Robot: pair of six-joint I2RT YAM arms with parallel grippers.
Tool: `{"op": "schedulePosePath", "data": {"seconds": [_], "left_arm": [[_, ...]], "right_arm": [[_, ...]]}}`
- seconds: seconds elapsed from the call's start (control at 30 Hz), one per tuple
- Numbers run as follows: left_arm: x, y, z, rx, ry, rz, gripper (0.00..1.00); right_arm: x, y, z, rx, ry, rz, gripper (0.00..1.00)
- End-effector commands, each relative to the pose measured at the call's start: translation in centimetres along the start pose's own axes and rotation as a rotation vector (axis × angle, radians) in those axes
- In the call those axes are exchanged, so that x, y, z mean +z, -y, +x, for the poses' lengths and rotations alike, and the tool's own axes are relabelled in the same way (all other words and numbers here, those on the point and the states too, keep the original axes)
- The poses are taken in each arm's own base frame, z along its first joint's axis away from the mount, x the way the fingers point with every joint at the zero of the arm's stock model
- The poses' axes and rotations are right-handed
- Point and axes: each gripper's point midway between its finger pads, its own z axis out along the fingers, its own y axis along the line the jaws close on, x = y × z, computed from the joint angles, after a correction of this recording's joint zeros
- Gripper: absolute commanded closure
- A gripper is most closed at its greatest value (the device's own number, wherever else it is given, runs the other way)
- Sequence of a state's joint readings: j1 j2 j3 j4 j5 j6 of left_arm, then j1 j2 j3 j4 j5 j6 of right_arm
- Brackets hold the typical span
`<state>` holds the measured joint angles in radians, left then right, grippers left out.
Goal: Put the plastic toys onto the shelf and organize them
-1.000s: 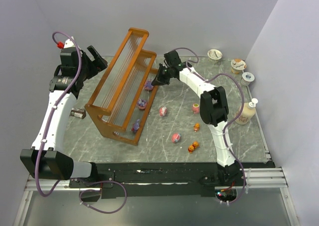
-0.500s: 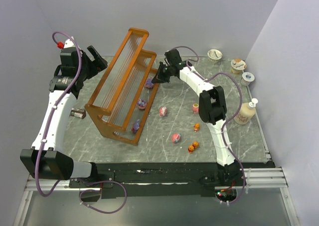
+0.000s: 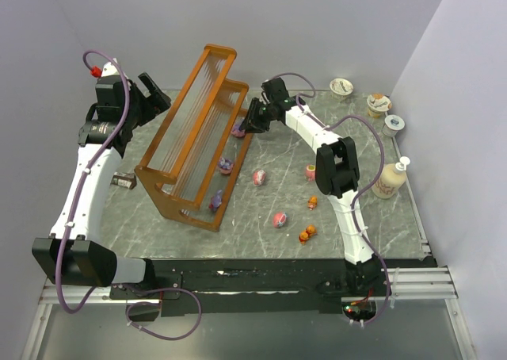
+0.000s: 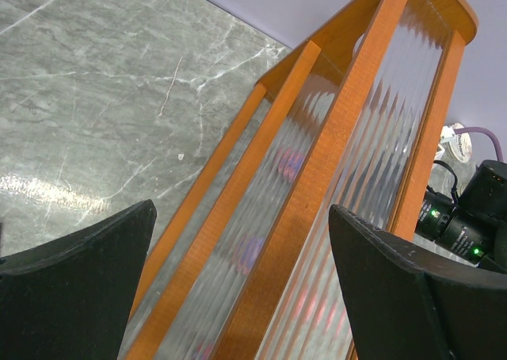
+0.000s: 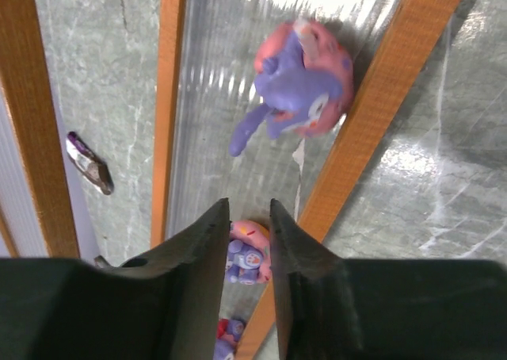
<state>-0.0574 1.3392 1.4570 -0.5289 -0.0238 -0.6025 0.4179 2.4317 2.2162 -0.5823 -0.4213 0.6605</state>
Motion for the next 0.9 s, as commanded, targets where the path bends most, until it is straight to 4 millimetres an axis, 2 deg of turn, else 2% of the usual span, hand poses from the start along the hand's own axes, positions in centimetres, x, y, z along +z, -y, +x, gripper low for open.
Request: {"op": "schedulePosePath", "data": {"seconds": [0.0,0.2,0.47,0.5,0.57,0.6,0.67,0.7,0.77,0.8,0.83,0.87], "left_arm": [[-1.1,0.5,-1.2,0.008,0.043,0.021,0.04],[-1.4,0.8,-1.5,0.008,0.051,0.028,0.04],[-1.8,1.1,-2.0,0.006,0.06,0.039,0.04],[-1.8,1.2,-2.1,0.006,0.062,0.042,0.04],[-2.1,1.5,-2.1,0.004,0.062,0.053,0.04],[-2.2,1.6,-2.3,0.002,0.065,0.057,0.04],[-2.8,1.8,-2.6,0.003,0.077,0.067,0.04],[-3.1,1.9,-2.8,0.008,0.085,0.072,0.04],[-4.1,3.0,-3.1,0.03,0.088,0.127,0.04],[-4.4,3.5,-3.3,0.043,0.096,0.152,0.04],[-4.9,3.9,-3.4,0.065,0.097,0.179,0.04],[-5.8,5.0,-3.4,0.084,0.093,0.24,0.04]], "right_arm": [[-1.0,-1.1,-1.5,-0.023,0.046,-0.023,0.58],[-2.0,-2.5,-2.4,-0.034,0.077,-0.057,0.46],[-3.7,-2.8,-2.7,-0.037,0.09,-0.052,0.35],[-4.6,-3.3,-3.0,-0.043,0.105,-0.055,0.33],[-5.2,-2.9,-2.7,-0.047,0.107,-0.037,0.29],[-6.4,-3.6,-2.9,-0.06,0.122,-0.044,0.28],[-7.1,-3.1,-2.4,-0.066,0.12,-0.014,0.26],[-8.5,-3.8,-2.7,-0.075,0.137,-0.02,0.25],[-9.2,-3.0,-2.2,-0.065,0.135,0.004,0.24],[-10.7,-3.5,-2.3,-0.064,0.148,0.0,0.24],[-11.2,-3.4,-2.2,-0.053,0.151,0.004,0.24],[-11.5,-2.6,-1.7,-0.036,0.138,0.016,0.24]]}}
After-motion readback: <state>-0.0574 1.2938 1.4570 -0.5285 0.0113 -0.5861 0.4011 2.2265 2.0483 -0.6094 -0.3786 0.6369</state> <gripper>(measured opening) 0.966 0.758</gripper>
